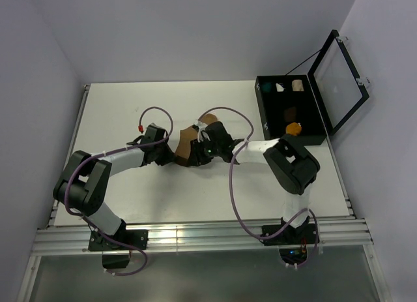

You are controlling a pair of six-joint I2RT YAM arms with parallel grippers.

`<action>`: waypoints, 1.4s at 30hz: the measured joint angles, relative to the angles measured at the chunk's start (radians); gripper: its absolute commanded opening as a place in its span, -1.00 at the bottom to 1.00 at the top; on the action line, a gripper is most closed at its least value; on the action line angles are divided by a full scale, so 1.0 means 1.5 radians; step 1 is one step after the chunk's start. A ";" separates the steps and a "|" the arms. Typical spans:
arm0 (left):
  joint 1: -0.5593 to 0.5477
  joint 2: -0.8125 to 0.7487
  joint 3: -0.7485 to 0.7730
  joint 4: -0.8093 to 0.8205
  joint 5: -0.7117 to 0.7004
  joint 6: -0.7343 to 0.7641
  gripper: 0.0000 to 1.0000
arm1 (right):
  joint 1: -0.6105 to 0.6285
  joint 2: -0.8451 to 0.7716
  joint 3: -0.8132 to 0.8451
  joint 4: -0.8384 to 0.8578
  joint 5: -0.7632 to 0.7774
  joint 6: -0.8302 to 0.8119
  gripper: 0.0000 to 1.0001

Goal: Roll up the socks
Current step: Roll the sock at the center of the board.

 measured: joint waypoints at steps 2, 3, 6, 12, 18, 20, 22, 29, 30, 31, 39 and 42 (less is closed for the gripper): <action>0.000 0.000 0.001 -0.002 0.000 0.002 -0.40 | 0.005 -0.031 -0.014 -0.003 0.029 -0.026 -0.22; 0.000 0.001 0.001 -0.002 0.000 0.003 -0.40 | 0.010 -0.048 -0.019 -0.003 0.049 -0.043 -0.21; -0.001 0.002 0.004 -0.004 0.000 0.003 -0.40 | 0.039 -0.091 -0.021 0.004 0.111 -0.099 -0.19; -0.001 0.006 0.010 -0.010 0.000 0.008 -0.40 | 0.121 -0.104 -0.021 0.020 0.240 -0.206 -0.15; -0.001 0.006 0.010 -0.011 0.000 0.008 -0.40 | 0.162 -0.070 -0.021 0.020 0.326 -0.276 -0.14; -0.001 0.006 0.010 -0.011 0.000 0.008 -0.40 | 0.169 -0.058 -0.020 0.020 0.348 -0.291 -0.13; -0.001 0.006 0.010 -0.011 0.000 0.008 -0.40 | 0.172 -0.045 -0.018 0.020 0.364 -0.302 -0.13; -0.001 0.006 0.011 -0.012 0.000 0.009 -0.40 | 0.175 -0.021 0.002 0.019 0.392 -0.329 -0.13; -0.001 0.006 0.011 -0.012 0.000 0.010 -0.40 | 0.175 -0.016 0.006 0.019 0.395 -0.332 -0.13; -0.001 0.006 0.011 -0.012 0.000 0.010 -0.40 | 0.175 -0.009 0.010 0.020 0.398 -0.334 -0.13; -0.001 0.007 0.013 -0.013 -0.002 0.016 -0.40 | 0.176 0.028 0.033 0.020 0.406 -0.347 -0.11; -0.001 0.009 0.017 -0.017 -0.003 0.019 -0.40 | 0.177 0.029 0.033 0.020 0.406 -0.346 -0.12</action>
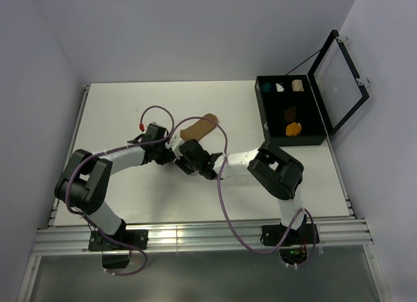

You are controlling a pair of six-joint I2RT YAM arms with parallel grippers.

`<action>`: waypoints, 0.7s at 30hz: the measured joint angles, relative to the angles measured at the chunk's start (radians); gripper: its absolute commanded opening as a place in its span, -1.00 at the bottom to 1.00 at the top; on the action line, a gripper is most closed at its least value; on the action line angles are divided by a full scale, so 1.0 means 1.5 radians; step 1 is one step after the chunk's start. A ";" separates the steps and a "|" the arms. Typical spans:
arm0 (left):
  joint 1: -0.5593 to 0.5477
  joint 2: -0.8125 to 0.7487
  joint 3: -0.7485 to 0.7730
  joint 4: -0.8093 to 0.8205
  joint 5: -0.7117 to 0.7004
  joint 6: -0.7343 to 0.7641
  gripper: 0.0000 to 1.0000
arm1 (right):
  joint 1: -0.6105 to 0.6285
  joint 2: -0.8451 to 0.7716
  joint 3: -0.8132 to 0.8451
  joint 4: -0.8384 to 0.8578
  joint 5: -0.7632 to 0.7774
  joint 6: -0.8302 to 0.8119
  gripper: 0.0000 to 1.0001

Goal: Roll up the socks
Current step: Roll the sock at the center of the board.

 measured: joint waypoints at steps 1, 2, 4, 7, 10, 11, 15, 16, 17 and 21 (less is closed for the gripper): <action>0.000 0.001 0.002 -0.002 0.000 0.001 -0.40 | 0.001 0.000 0.000 -0.001 0.000 0.000 -0.12; 0.000 0.002 0.004 -0.004 -0.001 0.001 -0.40 | 0.002 0.000 0.000 -0.002 0.001 0.000 -0.13; 0.000 0.005 0.008 -0.009 -0.002 0.003 -0.40 | 0.005 0.000 0.000 -0.006 0.004 0.003 -0.27; 0.000 0.012 0.021 -0.019 -0.003 0.007 -0.40 | 0.010 0.000 0.001 -0.013 0.005 0.009 -0.57; 0.000 0.016 0.028 -0.026 -0.005 0.009 -0.40 | 0.011 -0.004 0.004 -0.024 0.000 0.036 -0.86; 0.000 0.016 0.030 -0.029 -0.006 0.010 -0.39 | 0.011 -0.005 0.007 -0.031 -0.004 0.050 -0.95; -0.001 0.016 0.036 -0.043 -0.015 0.011 -0.35 | 0.011 -0.006 0.034 -0.083 -0.033 0.110 -1.00; 0.000 0.015 0.037 -0.045 -0.019 0.011 -0.32 | 0.010 -0.006 0.044 -0.105 -0.050 0.131 -1.00; 0.001 0.013 0.037 -0.046 -0.026 0.011 -0.31 | 0.010 -0.005 0.052 -0.121 -0.068 0.148 -1.00; 0.009 -0.017 0.025 -0.061 -0.058 0.005 -0.02 | -0.002 0.008 0.079 -0.156 -0.171 0.227 -1.00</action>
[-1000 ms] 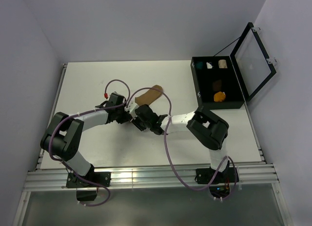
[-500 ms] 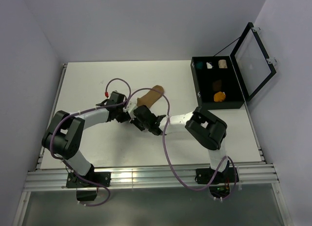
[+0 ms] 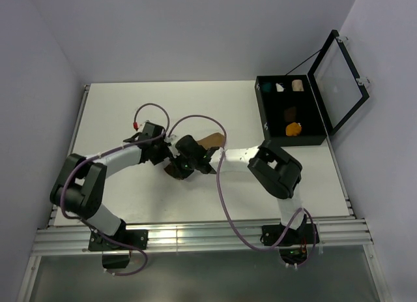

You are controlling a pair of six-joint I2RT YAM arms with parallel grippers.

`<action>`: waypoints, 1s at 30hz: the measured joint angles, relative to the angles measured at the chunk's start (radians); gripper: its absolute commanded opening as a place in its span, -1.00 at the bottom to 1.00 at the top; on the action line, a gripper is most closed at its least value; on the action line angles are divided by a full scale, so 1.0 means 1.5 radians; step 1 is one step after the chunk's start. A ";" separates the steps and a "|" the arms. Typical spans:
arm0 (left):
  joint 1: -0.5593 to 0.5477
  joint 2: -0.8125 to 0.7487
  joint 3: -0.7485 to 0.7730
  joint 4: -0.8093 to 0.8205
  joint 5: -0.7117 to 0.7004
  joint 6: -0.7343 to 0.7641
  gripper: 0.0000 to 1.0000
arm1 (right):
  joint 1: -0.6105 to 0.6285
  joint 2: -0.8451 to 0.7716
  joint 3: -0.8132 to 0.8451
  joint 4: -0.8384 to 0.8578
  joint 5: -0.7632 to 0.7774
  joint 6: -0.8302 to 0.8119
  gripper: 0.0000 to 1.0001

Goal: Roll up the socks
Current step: Roll the sock at the center of the board.

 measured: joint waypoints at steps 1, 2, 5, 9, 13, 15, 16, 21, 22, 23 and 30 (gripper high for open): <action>0.004 -0.020 -0.010 -0.006 -0.007 -0.003 0.04 | -0.007 0.003 0.001 0.002 -0.031 0.022 -1.00; 0.007 -0.040 -0.020 -0.013 -0.013 -0.007 0.09 | -0.019 0.006 0.001 0.003 -0.068 0.045 -1.00; 0.020 -0.109 -0.050 -0.020 -0.021 -0.024 0.24 | -0.064 0.018 -0.006 0.027 -0.167 0.113 -1.00; 0.030 -0.192 -0.098 -0.020 -0.024 -0.053 0.36 | -0.121 0.030 -0.026 0.061 -0.271 0.195 -1.00; 0.029 -0.238 -0.155 -0.011 0.001 -0.079 0.37 | -0.155 0.059 -0.027 0.098 -0.344 0.256 -1.00; 0.029 -0.239 -0.173 -0.008 0.018 -0.092 0.36 | -0.160 0.077 -0.027 0.117 -0.375 0.283 -1.00; 0.028 -0.235 -0.181 -0.005 0.027 -0.098 0.36 | -0.163 0.084 -0.027 0.126 -0.391 0.294 -1.00; 0.025 -0.200 -0.185 0.024 0.049 -0.115 0.30 | -0.166 0.103 -0.024 0.148 -0.428 0.322 -1.00; 0.024 -0.191 -0.185 0.032 0.053 -0.117 0.30 | -0.167 0.106 -0.022 0.148 -0.432 0.324 -1.00; 0.024 -0.182 -0.185 0.040 0.057 -0.121 0.29 | -0.167 0.109 -0.019 0.149 -0.436 0.325 -1.00; 0.017 -0.139 -0.175 0.085 0.076 -0.134 0.06 | -0.168 0.113 -0.017 0.154 -0.442 0.335 -1.00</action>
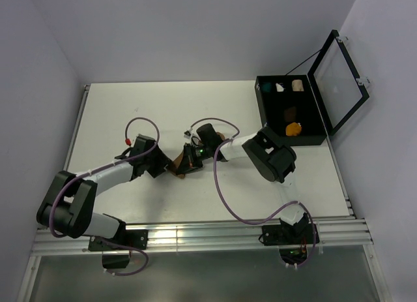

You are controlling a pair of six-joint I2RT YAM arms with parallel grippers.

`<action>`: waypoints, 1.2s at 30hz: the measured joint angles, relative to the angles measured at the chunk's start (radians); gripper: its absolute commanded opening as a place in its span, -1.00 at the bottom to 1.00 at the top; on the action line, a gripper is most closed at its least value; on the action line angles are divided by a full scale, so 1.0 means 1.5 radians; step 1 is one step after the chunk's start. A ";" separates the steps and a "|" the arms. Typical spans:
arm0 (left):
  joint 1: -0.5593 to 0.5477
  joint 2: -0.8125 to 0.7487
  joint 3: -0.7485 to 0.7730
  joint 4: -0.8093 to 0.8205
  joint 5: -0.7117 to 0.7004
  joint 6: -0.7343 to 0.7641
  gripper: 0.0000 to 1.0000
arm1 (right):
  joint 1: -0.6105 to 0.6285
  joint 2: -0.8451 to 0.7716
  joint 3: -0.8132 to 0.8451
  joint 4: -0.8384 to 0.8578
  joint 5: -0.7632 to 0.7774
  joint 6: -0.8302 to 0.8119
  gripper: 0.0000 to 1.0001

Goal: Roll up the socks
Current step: Roll the sock at the center of the board.

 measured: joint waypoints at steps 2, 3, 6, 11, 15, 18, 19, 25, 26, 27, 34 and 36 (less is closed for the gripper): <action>-0.005 0.012 0.004 0.008 0.002 -0.003 -0.05 | 0.000 0.001 0.000 0.000 0.000 0.001 -1.00; -0.008 0.018 0.007 0.010 0.004 -0.006 -0.14 | 0.000 0.001 0.000 0.000 0.000 0.001 -1.00; -0.013 0.031 0.011 0.010 0.006 -0.007 -0.47 | 0.000 0.001 0.000 0.000 0.002 0.001 -0.93; -0.014 0.055 0.034 -0.006 0.005 0.001 -0.95 | 0.000 -0.007 -0.006 0.006 0.017 -0.005 -0.47; -0.016 0.093 0.085 -0.042 0.010 0.027 -0.99 | 0.002 -0.051 -0.040 0.011 0.075 -0.041 -0.04; -0.017 0.126 0.130 -0.070 0.011 0.056 -0.99 | 0.013 -0.119 -0.080 0.004 0.160 -0.102 0.18; -0.017 0.134 0.142 -0.077 0.011 0.065 -0.99 | 0.018 -0.140 -0.091 0.002 0.190 -0.121 0.21; -0.017 0.173 0.202 -0.124 0.015 0.119 -0.99 | 0.108 -0.268 -0.152 0.010 0.441 -0.270 0.26; -0.017 0.176 0.208 -0.130 0.016 0.124 -0.99 | 0.128 -0.276 -0.155 0.016 0.479 -0.295 0.26; -0.017 0.179 0.212 -0.134 0.017 0.130 -0.99 | 0.150 -0.280 -0.155 0.022 0.521 -0.323 0.26; -0.017 0.180 0.217 -0.145 0.022 0.149 -0.99 | 0.250 -0.238 -0.142 0.045 0.696 -0.469 0.24; -0.017 0.180 0.217 -0.146 0.023 0.152 -0.99 | 0.259 -0.215 -0.135 0.046 0.721 -0.493 0.23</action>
